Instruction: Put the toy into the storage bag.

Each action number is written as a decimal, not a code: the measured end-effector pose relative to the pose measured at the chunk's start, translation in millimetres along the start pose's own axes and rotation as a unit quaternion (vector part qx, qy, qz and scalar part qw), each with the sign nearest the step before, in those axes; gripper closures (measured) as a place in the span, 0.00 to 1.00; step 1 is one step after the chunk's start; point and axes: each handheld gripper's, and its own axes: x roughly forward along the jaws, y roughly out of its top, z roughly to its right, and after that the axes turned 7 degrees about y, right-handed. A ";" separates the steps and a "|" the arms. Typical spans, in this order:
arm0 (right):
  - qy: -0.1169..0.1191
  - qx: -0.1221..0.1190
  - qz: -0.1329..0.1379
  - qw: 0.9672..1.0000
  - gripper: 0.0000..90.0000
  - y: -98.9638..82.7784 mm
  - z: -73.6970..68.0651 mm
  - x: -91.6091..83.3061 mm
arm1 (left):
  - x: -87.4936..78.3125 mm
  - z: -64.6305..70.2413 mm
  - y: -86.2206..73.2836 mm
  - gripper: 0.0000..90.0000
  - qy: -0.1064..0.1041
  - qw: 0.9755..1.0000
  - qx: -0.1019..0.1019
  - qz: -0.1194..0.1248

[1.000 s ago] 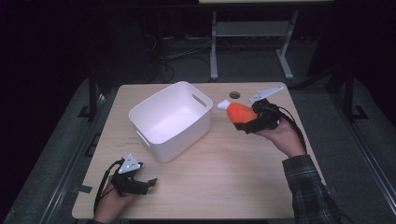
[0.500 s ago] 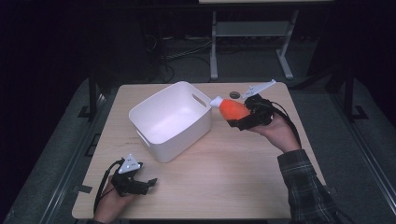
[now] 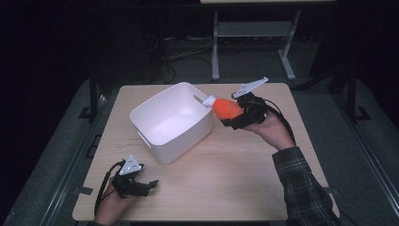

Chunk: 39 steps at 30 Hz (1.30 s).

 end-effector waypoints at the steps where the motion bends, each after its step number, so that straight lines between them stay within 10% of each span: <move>1: 0.002 -0.005 0.001 1.000 0.23 2.5 -0.7 2.1 | 0.0 0.0 0.0 0.14 0.000 1.000 0.000 0.000; 39: 0.062 -0.060 -0.007 0.996 0.23 60.0 -19.4 40.9 | 0.2 0.0 0.0 0.14 0.000 1.000 0.000 0.001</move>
